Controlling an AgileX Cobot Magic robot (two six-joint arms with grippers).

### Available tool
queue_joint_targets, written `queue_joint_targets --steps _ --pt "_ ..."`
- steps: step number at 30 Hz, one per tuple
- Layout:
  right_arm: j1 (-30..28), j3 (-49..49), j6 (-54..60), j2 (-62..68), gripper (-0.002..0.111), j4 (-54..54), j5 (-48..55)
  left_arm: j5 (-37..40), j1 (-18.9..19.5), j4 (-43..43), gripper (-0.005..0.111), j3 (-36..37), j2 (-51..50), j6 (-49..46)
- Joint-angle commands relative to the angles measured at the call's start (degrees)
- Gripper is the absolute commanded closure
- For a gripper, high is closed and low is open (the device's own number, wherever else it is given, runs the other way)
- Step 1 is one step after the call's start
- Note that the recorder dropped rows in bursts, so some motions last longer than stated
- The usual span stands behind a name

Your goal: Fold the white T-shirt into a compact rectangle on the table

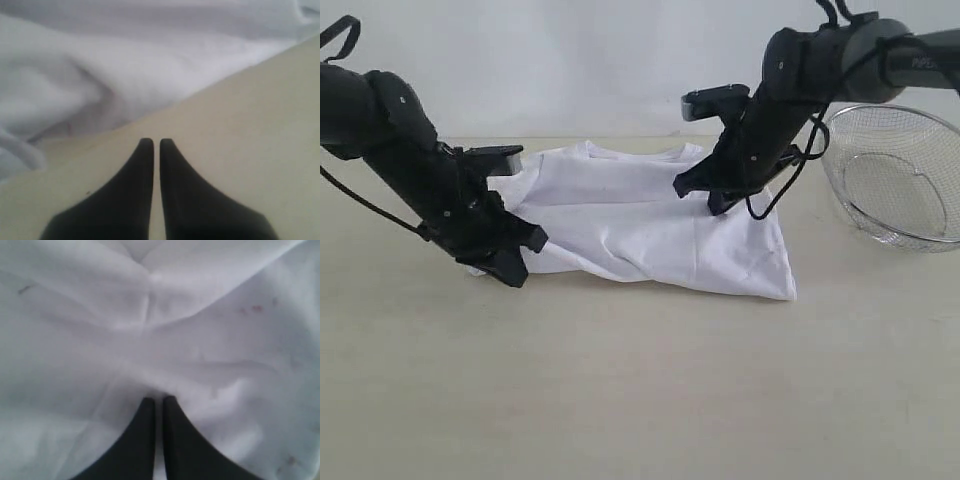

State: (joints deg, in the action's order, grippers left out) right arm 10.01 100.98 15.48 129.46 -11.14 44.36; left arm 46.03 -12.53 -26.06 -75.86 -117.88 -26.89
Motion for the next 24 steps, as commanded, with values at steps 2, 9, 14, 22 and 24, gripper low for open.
queue_joint_targets --steps 2,9,14,22,24 --pt "-0.16 0.29 1.10 2.88 0.108 0.05 -1.92 -2.91 -0.64 9.05 0.102 0.28 1.64 8.91" --pt "-0.16 0.29 1.10 4.33 0.108 0.05 -2.21 -8.41 -0.64 9.20 0.102 0.28 4.25 9.69" --pt "-0.16 0.29 1.10 4.33 0.108 0.05 -2.21 -8.46 -0.64 9.20 0.102 0.28 2.50 11.23" --pt "-0.16 0.29 1.10 4.33 0.108 0.05 -2.52 -6.91 -0.64 36.00 0.102 0.28 1.90 32.07" --pt "-0.16 0.29 1.10 4.33 0.108 0.05 -3.01 -5.87 -0.64 44.34 0.102 0.28 1.69 37.02"
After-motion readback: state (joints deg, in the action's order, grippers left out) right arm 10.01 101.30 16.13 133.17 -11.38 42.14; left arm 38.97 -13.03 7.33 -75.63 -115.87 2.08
